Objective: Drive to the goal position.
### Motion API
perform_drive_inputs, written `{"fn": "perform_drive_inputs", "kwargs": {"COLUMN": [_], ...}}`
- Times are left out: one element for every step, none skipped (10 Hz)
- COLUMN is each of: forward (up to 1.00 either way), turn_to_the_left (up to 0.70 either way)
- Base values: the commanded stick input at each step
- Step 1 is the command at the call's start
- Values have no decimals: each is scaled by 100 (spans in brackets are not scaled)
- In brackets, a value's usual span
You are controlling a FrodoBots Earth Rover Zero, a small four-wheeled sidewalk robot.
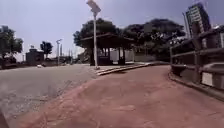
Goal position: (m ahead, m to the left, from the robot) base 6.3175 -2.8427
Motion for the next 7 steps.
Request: {"fn": "perform_drive_inputs", "kwargs": {"forward": [100, 100, 100, 100, 100, 100, 100], "turn_to_the_left": [-16, 1, 1, 1, 1, 1, 1]}}
